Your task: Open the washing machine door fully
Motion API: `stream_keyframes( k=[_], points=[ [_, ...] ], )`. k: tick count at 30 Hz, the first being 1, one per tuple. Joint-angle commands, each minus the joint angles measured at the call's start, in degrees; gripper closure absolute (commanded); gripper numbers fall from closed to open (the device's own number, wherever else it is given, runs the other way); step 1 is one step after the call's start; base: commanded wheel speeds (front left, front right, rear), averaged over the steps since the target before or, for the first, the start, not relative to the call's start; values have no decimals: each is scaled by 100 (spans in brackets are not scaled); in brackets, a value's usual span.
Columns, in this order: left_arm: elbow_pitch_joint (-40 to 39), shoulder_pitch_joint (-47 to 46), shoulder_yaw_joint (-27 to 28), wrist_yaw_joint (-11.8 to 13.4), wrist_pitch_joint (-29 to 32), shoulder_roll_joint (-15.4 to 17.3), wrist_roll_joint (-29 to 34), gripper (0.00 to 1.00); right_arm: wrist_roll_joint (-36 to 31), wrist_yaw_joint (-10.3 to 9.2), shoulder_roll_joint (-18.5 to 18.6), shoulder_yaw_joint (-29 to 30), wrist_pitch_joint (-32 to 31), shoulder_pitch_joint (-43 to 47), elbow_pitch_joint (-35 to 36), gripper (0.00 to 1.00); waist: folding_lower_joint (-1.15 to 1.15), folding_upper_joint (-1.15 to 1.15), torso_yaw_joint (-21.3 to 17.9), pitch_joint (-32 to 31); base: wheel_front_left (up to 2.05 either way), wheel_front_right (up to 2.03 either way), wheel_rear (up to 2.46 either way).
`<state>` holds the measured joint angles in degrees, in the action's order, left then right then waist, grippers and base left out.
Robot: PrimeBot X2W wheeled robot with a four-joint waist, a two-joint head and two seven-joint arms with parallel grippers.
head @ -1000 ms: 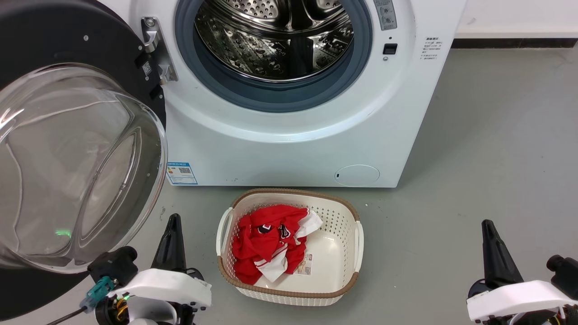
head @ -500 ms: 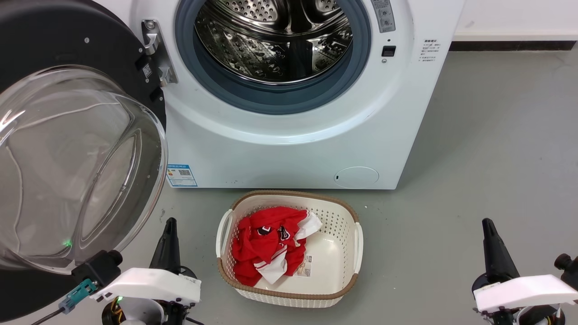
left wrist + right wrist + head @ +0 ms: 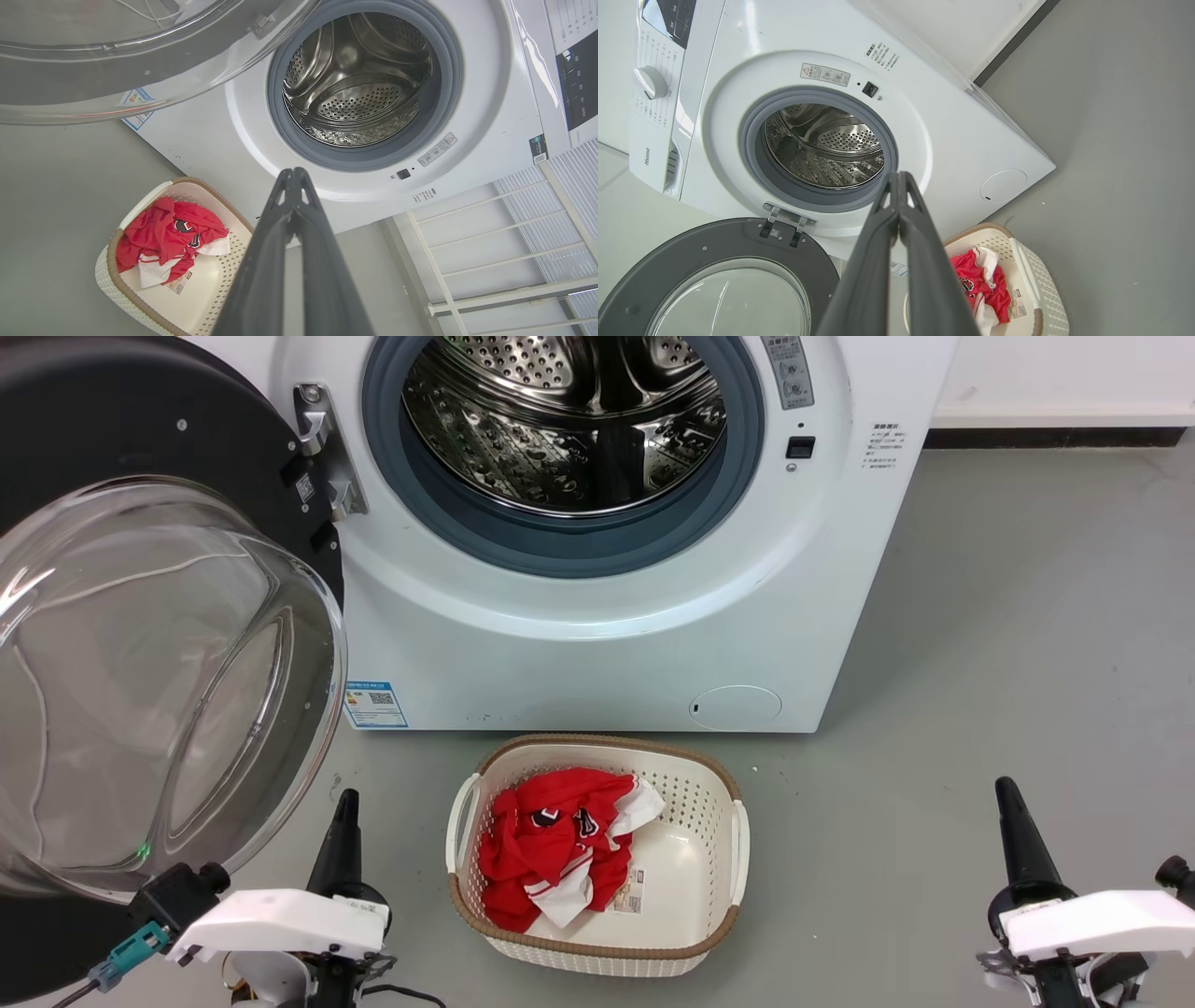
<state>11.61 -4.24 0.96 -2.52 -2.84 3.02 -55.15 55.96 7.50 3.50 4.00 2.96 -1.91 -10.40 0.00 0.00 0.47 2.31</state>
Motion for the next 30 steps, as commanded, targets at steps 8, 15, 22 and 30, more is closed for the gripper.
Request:
stream_keyframes(
  k=[8,15,22,30],
  points=[
    [5,-155,107,-102,154,20,-629,100,638,0,43,26,-140,-172,-19,100,0,0,-5,-25,0,0,0],
    [37,-167,172,-162,264,19,-1068,100,1075,0,42,41,-241,-212,-69,100,0,0,-10,-46,0,0,0],
    [70,-180,233,-220,367,18,-1481,100,1486,0,40,57,-340,-248,-116,100,0,0,-15,-67,0,0,0],
    [106,-194,288,-273,477,16,-1920,100,1926,0,37,76,-447,-300,-163,100,0,0,-20,-91,0,0,0]
  ],
)
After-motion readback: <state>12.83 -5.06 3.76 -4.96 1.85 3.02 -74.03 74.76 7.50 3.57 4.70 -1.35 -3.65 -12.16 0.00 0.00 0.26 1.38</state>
